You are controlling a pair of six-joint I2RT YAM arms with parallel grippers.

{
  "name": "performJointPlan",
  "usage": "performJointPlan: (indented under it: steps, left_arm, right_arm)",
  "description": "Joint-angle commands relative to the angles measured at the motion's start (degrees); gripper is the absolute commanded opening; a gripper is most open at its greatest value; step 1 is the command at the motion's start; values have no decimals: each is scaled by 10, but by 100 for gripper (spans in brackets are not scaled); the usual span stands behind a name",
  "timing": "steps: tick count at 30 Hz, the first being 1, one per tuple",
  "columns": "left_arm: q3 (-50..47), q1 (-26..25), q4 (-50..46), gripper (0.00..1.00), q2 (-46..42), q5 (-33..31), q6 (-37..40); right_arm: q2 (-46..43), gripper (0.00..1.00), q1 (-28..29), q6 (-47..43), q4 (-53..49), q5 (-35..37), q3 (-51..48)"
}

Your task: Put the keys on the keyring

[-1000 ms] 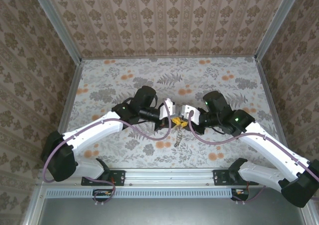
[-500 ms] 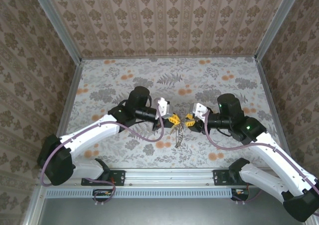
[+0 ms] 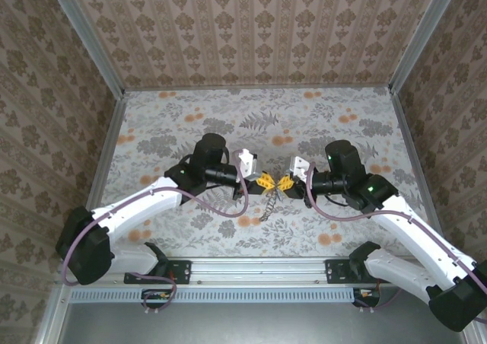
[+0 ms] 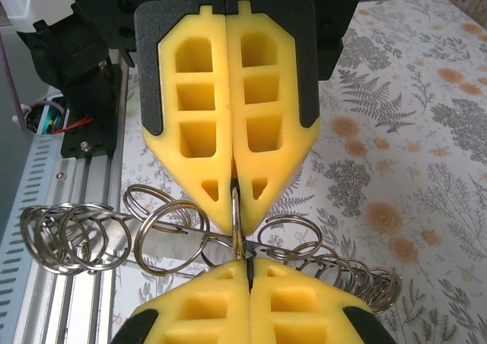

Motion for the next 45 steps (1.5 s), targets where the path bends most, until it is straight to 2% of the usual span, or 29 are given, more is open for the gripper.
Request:
performJointPlan:
  steps: [1,7,11,15,20,27,33,36,39,45]
  left_arm:
    - [-10,-3,63,0,-20,7,-20]
    - [-15,-7,104,0,-14,4,-38]
    - [-19,-13,115,0,-10,-14,-45]
    - [-26,-16,124,0,-12,-16,-48]
    - [-32,-18,125,0,-15,-7,-44]
    - [-32,-22,125,0,-14,10,-34]
    - [-40,-23,120,0,-22,15,-25]
    - [-40,-25,113,0,-24,16,-21]
    - [-36,-28,99,0,-23,14,-11]
    - [-31,-31,100,0,-18,8,-11]
  right_arm:
    - [-1,10,-2,-4,13,-29,-9]
    - [7,10,-1,3,39,-44,-22]
    - [0,22,-1,12,74,-58,-37]
    - [-34,24,-2,-1,81,-57,-51]
    - [-68,24,-4,-2,85,-48,-56]
    - [-59,20,-4,-4,89,-46,-51]
    - [-69,20,-4,-11,87,-13,-53]
    - [-71,18,-4,-13,85,-22,-50]
    - [-69,11,-4,-20,78,-39,-47]
    - [-65,9,-4,-16,89,-49,-52]
